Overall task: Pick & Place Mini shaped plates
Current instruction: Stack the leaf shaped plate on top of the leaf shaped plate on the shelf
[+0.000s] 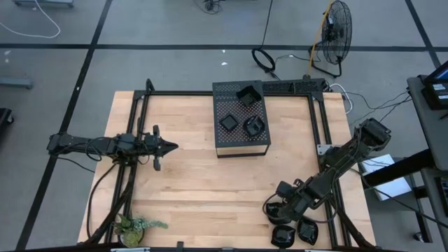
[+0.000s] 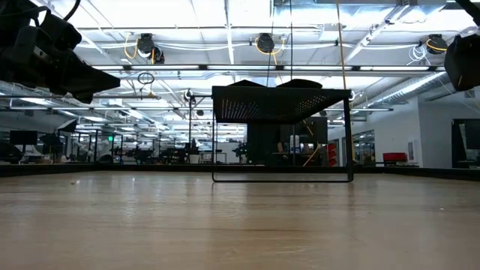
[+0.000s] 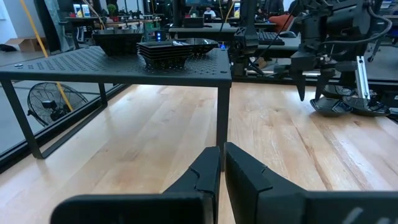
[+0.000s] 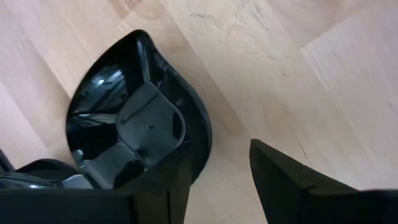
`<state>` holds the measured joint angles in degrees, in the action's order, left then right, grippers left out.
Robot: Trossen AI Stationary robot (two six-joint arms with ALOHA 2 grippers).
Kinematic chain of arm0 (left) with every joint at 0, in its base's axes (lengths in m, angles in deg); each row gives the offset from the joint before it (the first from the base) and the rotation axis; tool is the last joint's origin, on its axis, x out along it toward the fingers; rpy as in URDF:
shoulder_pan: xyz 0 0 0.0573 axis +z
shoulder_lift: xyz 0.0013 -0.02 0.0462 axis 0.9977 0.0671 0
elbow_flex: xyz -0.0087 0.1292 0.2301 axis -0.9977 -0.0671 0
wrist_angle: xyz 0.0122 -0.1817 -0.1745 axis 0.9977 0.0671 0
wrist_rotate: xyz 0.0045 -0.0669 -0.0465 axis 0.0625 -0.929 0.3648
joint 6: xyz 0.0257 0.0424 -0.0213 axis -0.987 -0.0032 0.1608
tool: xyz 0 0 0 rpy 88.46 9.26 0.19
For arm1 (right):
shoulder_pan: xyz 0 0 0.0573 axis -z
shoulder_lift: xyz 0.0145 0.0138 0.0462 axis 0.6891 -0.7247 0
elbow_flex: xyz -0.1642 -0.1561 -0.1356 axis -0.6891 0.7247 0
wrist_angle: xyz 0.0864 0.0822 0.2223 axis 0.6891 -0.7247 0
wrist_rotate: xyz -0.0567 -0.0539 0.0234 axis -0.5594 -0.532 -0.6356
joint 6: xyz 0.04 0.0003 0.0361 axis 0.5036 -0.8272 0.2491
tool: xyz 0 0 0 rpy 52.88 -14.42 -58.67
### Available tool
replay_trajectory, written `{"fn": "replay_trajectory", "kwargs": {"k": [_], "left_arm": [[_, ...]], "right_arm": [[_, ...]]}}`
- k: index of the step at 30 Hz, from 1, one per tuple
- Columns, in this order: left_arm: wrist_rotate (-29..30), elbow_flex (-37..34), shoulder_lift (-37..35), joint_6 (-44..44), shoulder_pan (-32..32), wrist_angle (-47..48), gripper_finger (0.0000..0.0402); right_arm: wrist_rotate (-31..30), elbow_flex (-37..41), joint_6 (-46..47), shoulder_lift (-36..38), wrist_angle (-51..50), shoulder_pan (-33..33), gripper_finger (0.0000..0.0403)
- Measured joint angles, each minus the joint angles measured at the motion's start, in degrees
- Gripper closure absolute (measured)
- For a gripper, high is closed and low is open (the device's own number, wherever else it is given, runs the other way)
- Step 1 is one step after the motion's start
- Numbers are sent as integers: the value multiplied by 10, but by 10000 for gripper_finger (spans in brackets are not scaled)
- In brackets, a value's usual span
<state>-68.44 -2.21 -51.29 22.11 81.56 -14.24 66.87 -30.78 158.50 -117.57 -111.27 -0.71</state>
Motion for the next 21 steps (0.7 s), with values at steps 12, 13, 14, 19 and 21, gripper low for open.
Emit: {"fn": "replay_trajectory", "kwargs": {"k": [12, 13, 14, 19, 21], "left_arm": [[0, 0, 0, 0, 0, 0, 376], [0, 0, 0, 0, 0, 0, 376], [0, 0, 0, 0, 0, 0, 376], [0, 0, 0, 0, 0, 0, 376], [0, 0, 0, 0, 0, 0, 376]], "right_arm": [[1, 6, -1, 0, 1, 0, 293], [1, 6, -1, 0, 1, 0, 302], [1, 6, -2, 0, 1, 0, 311], [1, 6, -20, 0, 1, 0, 360], [0, 6, -28, 0, 1, 0, 380]]}}
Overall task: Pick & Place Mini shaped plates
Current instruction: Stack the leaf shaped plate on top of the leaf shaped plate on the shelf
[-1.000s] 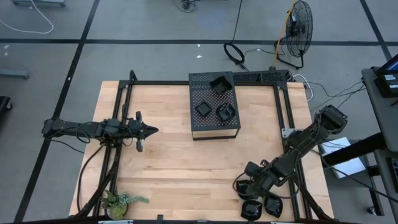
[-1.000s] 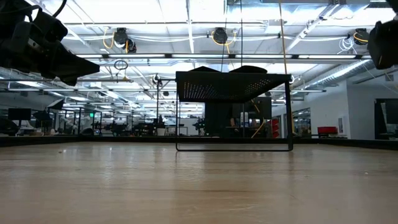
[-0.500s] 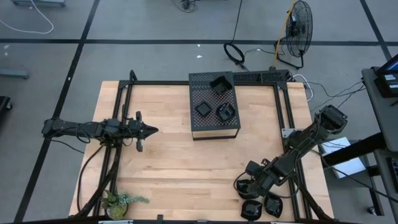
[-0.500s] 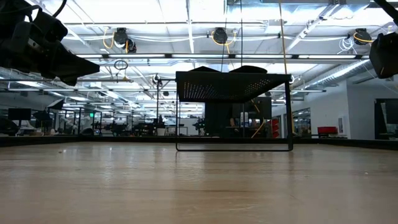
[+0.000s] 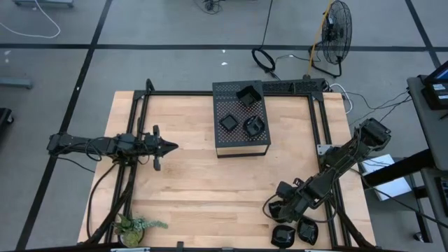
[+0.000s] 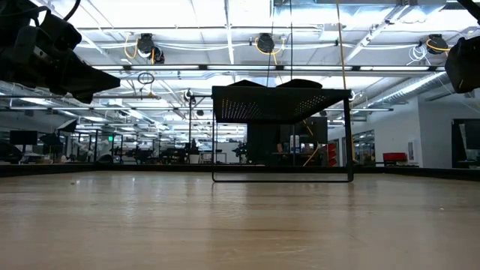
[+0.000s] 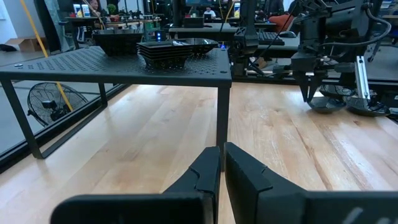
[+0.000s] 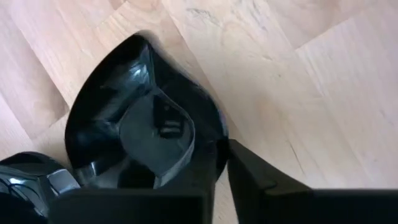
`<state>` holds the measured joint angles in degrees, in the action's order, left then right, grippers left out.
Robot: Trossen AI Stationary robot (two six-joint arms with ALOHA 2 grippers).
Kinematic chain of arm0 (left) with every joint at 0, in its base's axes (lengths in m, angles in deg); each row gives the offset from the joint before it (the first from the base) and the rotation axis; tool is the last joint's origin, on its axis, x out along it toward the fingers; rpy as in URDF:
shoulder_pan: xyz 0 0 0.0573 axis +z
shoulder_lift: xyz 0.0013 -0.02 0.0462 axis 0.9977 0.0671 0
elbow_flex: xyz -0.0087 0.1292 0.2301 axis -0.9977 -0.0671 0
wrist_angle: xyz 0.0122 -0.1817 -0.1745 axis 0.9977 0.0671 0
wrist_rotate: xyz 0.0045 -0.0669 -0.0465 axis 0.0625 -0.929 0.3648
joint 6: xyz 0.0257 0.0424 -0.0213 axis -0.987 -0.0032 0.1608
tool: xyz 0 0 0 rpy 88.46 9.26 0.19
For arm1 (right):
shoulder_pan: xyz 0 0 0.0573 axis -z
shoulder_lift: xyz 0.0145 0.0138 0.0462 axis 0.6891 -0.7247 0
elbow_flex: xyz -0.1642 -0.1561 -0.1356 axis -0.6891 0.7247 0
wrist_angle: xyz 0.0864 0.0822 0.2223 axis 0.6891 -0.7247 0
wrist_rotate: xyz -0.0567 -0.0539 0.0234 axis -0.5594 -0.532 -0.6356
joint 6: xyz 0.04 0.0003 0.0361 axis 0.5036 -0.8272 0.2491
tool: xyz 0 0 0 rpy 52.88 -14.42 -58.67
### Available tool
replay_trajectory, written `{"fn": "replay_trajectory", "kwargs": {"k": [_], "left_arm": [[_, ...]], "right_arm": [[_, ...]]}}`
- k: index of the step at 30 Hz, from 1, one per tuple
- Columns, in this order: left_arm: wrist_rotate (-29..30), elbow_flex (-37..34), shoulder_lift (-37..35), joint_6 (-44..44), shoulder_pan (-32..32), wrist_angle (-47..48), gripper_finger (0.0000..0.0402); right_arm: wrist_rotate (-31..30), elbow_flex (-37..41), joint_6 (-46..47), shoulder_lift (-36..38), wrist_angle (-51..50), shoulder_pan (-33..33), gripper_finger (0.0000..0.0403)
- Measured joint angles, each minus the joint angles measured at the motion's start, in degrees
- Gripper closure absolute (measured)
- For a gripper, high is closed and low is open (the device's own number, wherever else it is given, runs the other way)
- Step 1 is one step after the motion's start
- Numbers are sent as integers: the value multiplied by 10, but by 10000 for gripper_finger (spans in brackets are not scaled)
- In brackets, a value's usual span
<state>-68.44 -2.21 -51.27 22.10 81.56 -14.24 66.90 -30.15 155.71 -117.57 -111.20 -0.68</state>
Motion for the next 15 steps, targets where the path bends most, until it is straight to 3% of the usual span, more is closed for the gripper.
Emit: {"fn": "replay_trajectory", "kwargs": {"k": [3, 15], "left_arm": [[0, 0, 0, 0, 0, 0, 376], [0, 0, 0, 0, 0, 0, 376]], "right_arm": [[0, 0, -20, 0, 1, 6, 398], [-3, 0, -109, 23, 40, 46, 402]]}}
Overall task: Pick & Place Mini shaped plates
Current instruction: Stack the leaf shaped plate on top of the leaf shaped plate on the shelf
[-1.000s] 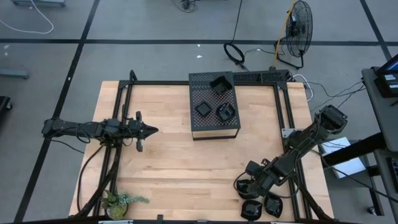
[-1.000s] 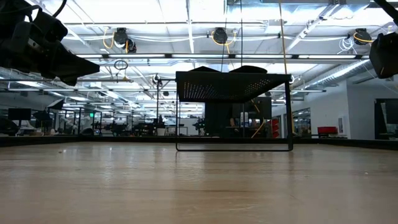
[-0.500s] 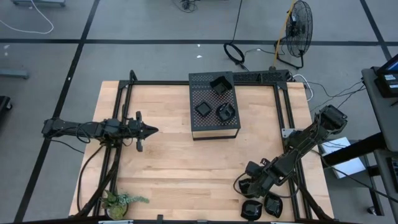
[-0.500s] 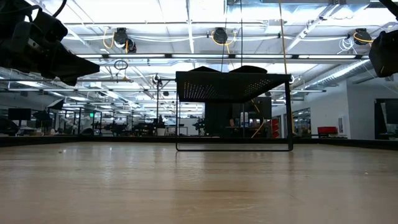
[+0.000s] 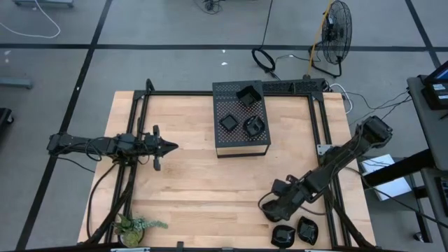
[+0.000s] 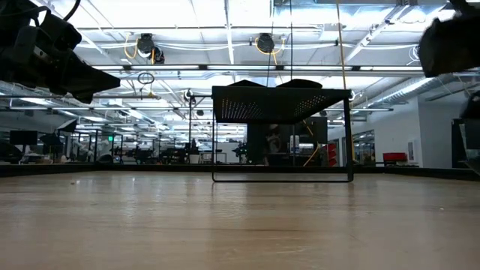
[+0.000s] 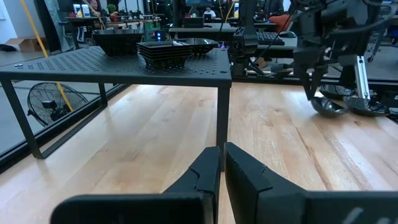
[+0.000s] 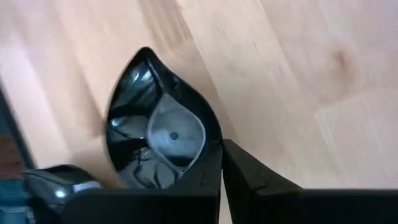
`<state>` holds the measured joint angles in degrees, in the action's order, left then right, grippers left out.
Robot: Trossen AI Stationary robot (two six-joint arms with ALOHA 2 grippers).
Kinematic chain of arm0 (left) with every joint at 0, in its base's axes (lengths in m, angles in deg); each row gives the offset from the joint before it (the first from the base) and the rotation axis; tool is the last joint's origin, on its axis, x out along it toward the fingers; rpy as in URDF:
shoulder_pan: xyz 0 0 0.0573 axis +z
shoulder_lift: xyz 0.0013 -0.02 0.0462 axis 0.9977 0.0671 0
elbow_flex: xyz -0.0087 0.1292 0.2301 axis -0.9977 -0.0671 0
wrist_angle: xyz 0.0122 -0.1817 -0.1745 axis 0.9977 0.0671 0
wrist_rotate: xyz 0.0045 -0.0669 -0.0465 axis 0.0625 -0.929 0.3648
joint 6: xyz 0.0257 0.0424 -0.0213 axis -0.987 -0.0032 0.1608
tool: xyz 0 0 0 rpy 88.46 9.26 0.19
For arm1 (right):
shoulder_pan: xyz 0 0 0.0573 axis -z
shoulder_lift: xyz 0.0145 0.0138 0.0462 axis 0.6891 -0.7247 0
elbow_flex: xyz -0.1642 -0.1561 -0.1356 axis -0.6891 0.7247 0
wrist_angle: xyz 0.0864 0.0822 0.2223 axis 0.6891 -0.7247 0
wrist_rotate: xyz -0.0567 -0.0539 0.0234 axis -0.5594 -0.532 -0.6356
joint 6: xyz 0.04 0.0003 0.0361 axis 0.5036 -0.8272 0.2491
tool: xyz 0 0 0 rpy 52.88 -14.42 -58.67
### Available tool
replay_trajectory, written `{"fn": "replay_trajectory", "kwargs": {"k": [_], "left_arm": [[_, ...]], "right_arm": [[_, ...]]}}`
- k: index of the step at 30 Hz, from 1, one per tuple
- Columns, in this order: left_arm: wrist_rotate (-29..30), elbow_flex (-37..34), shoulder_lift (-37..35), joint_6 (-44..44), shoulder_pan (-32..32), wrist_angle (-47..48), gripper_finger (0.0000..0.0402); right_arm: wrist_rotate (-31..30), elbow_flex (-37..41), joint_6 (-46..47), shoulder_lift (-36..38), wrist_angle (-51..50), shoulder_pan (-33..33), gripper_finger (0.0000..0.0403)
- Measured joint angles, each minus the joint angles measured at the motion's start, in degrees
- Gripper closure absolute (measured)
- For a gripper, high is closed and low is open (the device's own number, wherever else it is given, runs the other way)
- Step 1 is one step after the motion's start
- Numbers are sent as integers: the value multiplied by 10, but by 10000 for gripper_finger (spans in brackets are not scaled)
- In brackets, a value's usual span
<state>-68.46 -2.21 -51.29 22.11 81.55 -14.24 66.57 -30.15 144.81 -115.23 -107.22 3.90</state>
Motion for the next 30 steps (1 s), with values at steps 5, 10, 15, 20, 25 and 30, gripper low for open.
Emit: {"fn": "replay_trajectory", "kwargs": {"k": [5, 10, 15, 20, 25, 30], "left_arm": [[0, 0, 0, 0, 0, 0, 376], [0, 0, 0, 0, 0, 0, 376], [0, 0, 0, 0, 0, 0, 376], [0, 0, 0, 0, 0, 0, 376], [0, 0, 0, 0, 0, 0, 376], [0, 0, 0, 0, 0, 0, 376]], "right_arm": [[-24, 0, -47, 32, 32, 14, 403], [-33, 0, -107, 72, 69, 38, 403], [-62, 0, -169, 114, 89, 70, 403], [-73, 0, -210, 158, 92, 122, 403], [-77, 0, -220, 207, 127, 190, 403], [-131, 0, -222, 243, 188, 252, 403]]}}
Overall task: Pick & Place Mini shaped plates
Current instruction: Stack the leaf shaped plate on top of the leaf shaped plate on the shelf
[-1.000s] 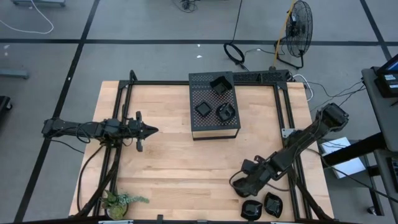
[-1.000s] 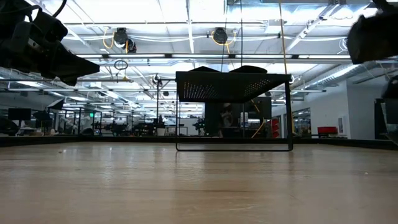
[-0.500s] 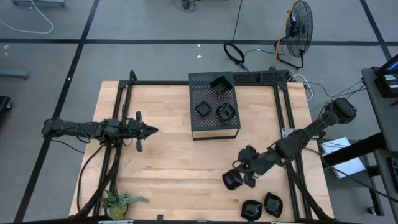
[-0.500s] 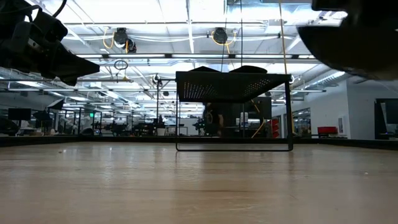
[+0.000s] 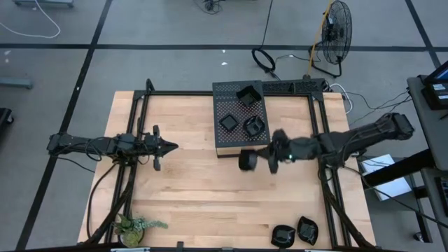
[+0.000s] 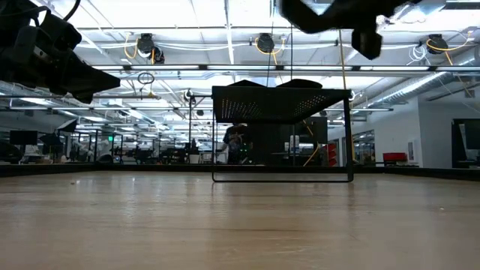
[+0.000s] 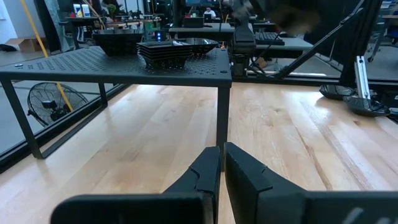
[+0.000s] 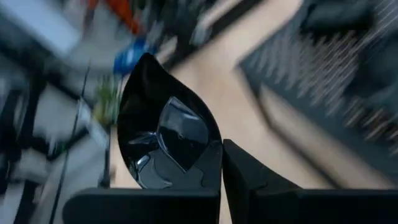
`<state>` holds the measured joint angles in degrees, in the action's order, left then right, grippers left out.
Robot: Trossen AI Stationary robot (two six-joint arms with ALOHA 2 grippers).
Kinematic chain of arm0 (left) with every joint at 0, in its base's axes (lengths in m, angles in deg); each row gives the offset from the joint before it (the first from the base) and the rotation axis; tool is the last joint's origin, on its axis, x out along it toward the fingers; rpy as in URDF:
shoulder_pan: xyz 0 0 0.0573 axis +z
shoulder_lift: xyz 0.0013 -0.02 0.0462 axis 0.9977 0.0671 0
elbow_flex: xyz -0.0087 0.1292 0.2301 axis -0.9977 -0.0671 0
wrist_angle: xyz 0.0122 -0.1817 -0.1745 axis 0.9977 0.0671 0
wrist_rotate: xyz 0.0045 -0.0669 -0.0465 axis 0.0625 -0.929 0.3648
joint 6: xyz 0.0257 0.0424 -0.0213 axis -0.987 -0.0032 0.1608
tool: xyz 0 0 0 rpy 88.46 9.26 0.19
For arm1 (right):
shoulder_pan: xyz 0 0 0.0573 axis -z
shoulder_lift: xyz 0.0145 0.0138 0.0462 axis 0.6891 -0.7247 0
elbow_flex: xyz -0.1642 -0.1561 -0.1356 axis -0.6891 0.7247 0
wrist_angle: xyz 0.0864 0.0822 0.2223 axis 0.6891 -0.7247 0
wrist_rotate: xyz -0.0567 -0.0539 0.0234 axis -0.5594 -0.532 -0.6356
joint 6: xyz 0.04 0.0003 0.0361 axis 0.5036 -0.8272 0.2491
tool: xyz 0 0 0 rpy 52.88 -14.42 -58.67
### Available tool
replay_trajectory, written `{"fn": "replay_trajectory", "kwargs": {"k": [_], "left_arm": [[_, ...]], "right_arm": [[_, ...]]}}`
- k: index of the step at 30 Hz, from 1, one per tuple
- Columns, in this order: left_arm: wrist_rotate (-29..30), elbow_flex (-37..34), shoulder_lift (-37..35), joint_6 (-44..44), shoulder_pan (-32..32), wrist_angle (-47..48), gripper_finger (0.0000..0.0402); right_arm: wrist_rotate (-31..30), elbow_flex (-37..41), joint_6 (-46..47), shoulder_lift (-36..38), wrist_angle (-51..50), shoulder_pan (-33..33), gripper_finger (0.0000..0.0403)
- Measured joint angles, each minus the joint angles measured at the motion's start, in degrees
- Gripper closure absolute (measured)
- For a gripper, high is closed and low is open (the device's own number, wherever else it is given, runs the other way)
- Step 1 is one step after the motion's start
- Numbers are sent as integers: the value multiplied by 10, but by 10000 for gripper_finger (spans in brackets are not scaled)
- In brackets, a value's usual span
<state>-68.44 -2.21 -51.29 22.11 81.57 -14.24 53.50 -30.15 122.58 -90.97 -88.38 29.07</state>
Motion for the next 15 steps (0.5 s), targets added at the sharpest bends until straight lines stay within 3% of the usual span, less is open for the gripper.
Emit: {"fn": "replay_trajectory", "kwargs": {"k": [9, 15], "left_arm": [[0, 0, 0, 0, 0, 0, 376], [0, 0, 0, 0, 0, 0, 376]], "right_arm": [[-178, 23, 18, 5, 77, 69, 403], [-200, 103, 12, 6, 228, 88, 403]]}}
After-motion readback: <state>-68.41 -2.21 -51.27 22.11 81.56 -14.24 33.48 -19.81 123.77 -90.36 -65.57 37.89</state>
